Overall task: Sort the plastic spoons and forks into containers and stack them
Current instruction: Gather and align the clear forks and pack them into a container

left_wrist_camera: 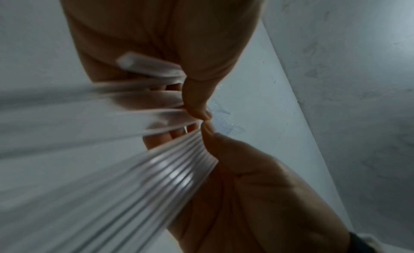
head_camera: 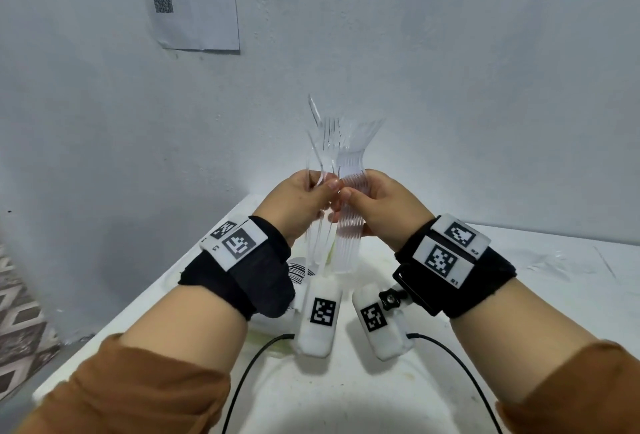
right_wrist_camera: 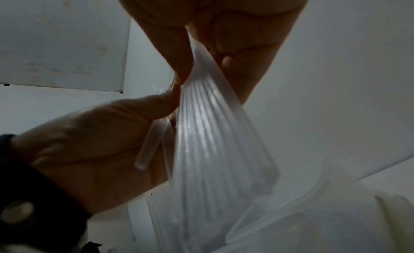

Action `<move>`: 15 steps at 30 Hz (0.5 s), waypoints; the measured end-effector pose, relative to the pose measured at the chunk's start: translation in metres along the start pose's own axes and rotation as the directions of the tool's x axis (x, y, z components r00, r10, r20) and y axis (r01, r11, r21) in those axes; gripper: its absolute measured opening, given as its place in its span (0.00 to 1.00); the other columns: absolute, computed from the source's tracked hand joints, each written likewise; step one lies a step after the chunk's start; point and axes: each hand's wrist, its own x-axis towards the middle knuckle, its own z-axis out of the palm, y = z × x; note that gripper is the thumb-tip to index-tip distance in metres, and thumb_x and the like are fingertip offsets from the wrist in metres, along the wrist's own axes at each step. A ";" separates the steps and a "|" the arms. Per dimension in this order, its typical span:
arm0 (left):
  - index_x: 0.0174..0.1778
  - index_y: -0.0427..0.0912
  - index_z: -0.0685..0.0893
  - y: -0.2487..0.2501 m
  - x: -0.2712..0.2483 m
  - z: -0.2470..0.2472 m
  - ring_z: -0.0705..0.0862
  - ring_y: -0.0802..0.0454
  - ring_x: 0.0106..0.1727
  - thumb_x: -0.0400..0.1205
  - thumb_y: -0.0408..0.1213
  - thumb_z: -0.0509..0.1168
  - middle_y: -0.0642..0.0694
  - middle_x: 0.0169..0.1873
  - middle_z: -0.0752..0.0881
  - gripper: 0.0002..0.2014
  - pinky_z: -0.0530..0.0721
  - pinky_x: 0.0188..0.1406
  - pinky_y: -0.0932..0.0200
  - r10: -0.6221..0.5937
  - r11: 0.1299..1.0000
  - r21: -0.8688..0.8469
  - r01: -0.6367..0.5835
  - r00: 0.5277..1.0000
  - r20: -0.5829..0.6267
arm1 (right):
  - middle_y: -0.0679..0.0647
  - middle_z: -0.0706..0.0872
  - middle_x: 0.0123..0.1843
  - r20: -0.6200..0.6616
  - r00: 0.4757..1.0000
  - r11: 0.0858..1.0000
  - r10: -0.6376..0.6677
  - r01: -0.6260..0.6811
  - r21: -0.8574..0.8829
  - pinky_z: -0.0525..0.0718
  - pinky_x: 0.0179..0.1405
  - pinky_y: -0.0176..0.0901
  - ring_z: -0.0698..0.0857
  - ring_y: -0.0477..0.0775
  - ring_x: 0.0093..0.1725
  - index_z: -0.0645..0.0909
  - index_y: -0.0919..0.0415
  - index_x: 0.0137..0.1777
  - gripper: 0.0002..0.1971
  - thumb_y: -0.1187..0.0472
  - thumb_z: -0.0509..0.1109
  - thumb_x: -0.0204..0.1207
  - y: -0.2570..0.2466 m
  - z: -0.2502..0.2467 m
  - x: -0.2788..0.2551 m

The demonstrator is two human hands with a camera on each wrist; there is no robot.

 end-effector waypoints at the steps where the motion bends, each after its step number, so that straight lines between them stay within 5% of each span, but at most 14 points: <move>1: 0.34 0.46 0.78 0.000 0.000 -0.002 0.76 0.63 0.27 0.85 0.34 0.60 0.54 0.24 0.80 0.12 0.73 0.27 0.72 0.011 1.000 0.014 -0.011 1.000 0.020 | 0.52 0.84 0.36 -0.008 1.000 1.000 -0.002 0.002 -0.003 0.87 0.40 0.53 0.85 0.52 0.37 0.73 0.60 0.44 0.05 0.66 0.60 0.83 0.000 0.002 -0.001; 4: 0.36 0.43 0.79 -0.004 -0.001 -0.008 0.76 0.65 0.24 0.84 0.35 0.62 0.52 0.25 0.81 0.10 0.73 0.25 0.74 0.009 1.000 0.013 -0.009 0.999 0.048 | 0.51 0.85 0.37 -0.025 1.000 1.000 -0.007 0.007 -0.025 0.87 0.45 0.58 0.87 0.53 0.40 0.74 0.59 0.44 0.05 0.65 0.61 0.83 0.001 0.008 -0.002; 8: 0.40 0.39 0.77 -0.006 -0.003 -0.015 0.75 0.63 0.22 0.83 0.37 0.64 0.52 0.26 0.81 0.07 0.74 0.24 0.74 -0.014 1.000 -0.007 0.014 0.999 0.046 | 0.51 0.83 0.38 -0.024 1.000 0.999 -0.020 0.020 -0.025 0.88 0.42 0.51 0.87 0.48 0.37 0.74 0.59 0.45 0.06 0.66 0.60 0.83 0.000 0.015 -0.004; 15: 0.26 0.45 0.79 0.001 -0.010 -0.021 0.76 0.56 0.27 0.83 0.33 0.64 0.54 0.19 0.80 0.17 0.77 0.31 0.66 0.018 1.000 -0.005 -0.018 0.998 0.057 | 0.53 0.82 0.36 -0.052 0.998 0.999 -0.023 0.021 -0.048 0.87 0.32 0.42 0.85 0.48 0.34 0.73 0.59 0.42 0.08 0.68 0.59 0.83 -0.003 0.025 -0.006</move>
